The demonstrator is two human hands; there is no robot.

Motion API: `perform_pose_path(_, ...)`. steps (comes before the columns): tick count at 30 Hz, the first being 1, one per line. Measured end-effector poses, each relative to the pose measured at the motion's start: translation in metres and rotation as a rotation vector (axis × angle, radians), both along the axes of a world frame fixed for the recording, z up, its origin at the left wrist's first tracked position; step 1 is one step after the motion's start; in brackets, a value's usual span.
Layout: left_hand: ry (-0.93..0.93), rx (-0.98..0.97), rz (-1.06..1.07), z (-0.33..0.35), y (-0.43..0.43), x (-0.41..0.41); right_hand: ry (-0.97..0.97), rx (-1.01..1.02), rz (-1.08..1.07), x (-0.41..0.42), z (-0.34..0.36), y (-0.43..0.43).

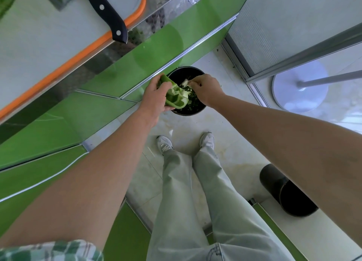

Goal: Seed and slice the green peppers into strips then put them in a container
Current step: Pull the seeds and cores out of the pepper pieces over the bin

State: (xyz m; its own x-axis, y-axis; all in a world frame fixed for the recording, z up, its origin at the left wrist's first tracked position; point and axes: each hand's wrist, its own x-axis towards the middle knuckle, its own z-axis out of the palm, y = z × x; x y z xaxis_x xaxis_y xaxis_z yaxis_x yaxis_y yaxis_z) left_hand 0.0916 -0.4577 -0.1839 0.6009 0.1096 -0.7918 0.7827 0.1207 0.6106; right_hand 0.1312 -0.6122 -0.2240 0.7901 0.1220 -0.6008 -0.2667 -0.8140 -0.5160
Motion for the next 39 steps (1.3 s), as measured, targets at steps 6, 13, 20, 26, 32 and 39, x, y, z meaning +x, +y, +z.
perform_pose_path(6, 0.009, -0.010, -0.004, 0.002, 0.001, 0.001, 0.158, 0.303, -0.126, -0.003, 0.012, 0.001)
perform_pose_path(13, -0.012, -0.020, -0.027, 0.005, -0.001, -0.001, 0.123, 0.240, -0.185, -0.003, 0.013, 0.007)
perform_pose_path(20, -0.061, 0.051, -0.117, 0.006, -0.006, -0.003, -0.027, -0.021, 0.079, -0.001, 0.012, 0.011)
perform_pose_path(26, 0.024, 0.037, -0.025, 0.013, 0.007, 0.000, 0.045, 0.032, -0.046, 0.000, 0.012, -0.008)
perform_pose_path(32, 0.089, -0.003, -0.109, 0.012, 0.004, 0.001, 0.209, 0.368, -0.051, -0.003, 0.024, 0.004)
perform_pose_path(39, 0.070, 0.060, -0.102, 0.016, -0.001, -0.001, 0.174, 0.372, -0.166, -0.004, 0.022, 0.001)
